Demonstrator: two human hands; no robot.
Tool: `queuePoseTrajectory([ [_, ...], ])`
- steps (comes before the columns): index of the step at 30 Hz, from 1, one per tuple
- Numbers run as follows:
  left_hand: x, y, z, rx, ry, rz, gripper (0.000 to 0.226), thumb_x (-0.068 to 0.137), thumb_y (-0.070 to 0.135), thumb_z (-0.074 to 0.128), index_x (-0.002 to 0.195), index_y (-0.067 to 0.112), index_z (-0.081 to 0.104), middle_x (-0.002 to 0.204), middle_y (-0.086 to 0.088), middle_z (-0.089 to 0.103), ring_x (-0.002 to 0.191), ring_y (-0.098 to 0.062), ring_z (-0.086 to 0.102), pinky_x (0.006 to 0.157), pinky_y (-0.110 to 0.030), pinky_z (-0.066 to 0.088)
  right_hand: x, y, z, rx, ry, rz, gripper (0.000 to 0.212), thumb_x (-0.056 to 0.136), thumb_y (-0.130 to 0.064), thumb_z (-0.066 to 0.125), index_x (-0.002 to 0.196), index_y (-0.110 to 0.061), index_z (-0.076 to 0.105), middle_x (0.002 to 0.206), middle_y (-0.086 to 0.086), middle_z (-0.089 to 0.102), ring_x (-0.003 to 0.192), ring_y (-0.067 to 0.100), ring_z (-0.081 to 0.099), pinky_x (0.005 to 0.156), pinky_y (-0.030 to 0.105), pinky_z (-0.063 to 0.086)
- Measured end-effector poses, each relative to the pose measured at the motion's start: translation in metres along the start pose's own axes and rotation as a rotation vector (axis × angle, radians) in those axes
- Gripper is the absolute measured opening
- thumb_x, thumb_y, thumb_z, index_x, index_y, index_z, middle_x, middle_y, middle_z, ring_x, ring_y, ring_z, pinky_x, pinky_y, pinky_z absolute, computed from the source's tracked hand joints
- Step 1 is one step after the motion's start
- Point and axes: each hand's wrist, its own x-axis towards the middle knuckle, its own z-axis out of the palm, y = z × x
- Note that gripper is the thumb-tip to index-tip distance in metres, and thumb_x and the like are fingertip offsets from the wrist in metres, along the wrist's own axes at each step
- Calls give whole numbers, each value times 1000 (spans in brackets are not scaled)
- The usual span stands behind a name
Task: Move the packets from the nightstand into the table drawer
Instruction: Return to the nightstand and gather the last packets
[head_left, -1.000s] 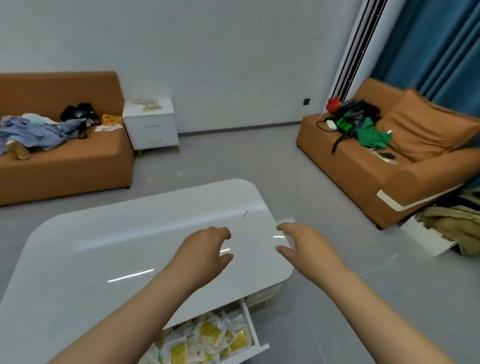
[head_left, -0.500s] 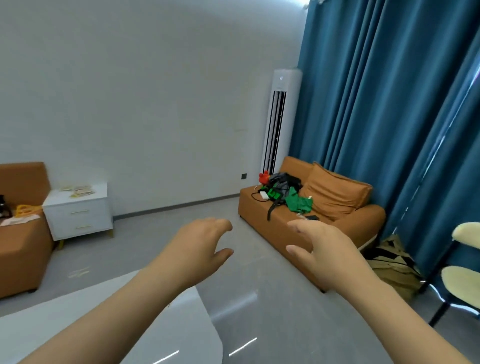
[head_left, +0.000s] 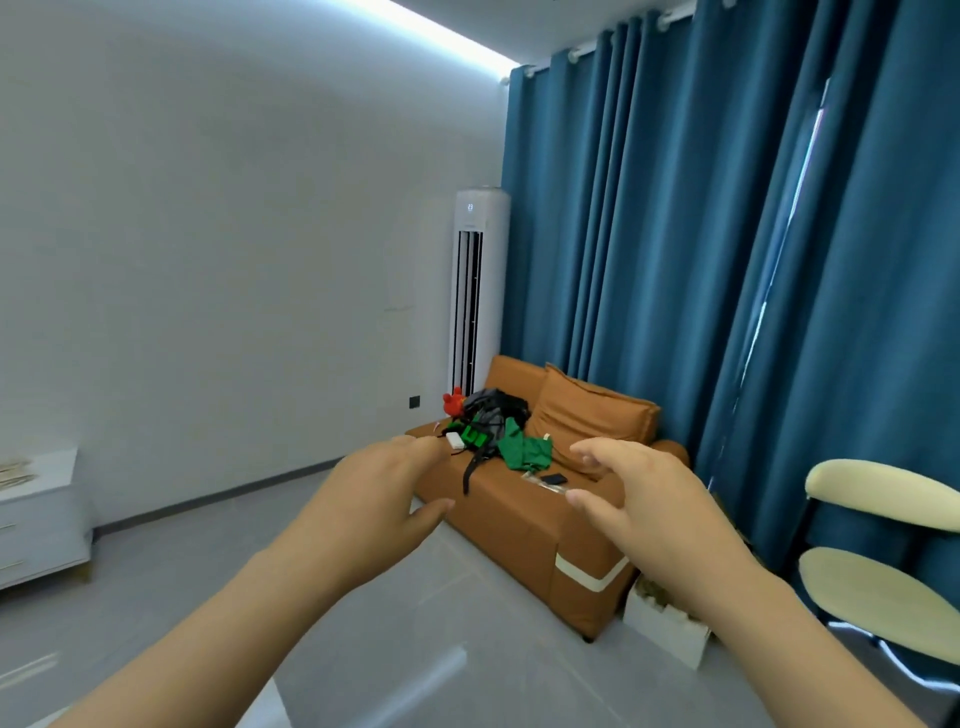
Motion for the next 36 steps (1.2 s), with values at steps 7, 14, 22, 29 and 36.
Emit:
queuePoseTrajectory([
  [7, 83, -41, 33, 14, 22, 17, 37, 91, 42, 53, 126, 30, 47, 119, 9, 57, 109, -12, 55, 91, -29, 46, 87, 24, 27, -55, 4, -27, 45, 90, -41, 60, 133, -32, 50, 127, -14, 57, 118, 5, 52, 96, 22, 43],
  [14, 173, -110, 57, 20, 22, -4, 42, 92, 43, 51, 131, 30, 42, 123, 9, 56, 112, -12, 53, 93, -27, 44, 198, 32, 67, -88, -30, -53, 46, 91, -41, 58, 135, -33, 48, 128, -14, 57, 118, 5, 52, 96, 23, 45],
  [22, 234, -176, 102, 27, 21, -90, 39, 92, 45, 49, 127, 31, 44, 119, 11, 57, 109, -10, 54, 91, -26, 45, 299, 49, 138, -107, -104, -132, 47, 91, -41, 58, 135, -31, 48, 130, -12, 56, 119, 8, 52, 96, 25, 45],
  [29, 298, -212, 142, 84, 16, -191, 40, 92, 46, 49, 129, 29, 43, 129, 12, 53, 117, -9, 50, 93, -21, 41, 384, 86, 204, -32, -151, -207, 43, 90, -41, 58, 131, -33, 50, 128, -13, 56, 117, 10, 52, 93, 28, 46],
  [36, 370, -239, 172, 148, 40, -363, 39, 91, 46, 50, 127, 30, 46, 127, 14, 55, 114, -7, 52, 91, -21, 42, 486, 122, 251, 69, -192, -346, 44, 91, -41, 56, 133, -31, 49, 131, -12, 56, 120, 9, 51, 97, 28, 45],
])
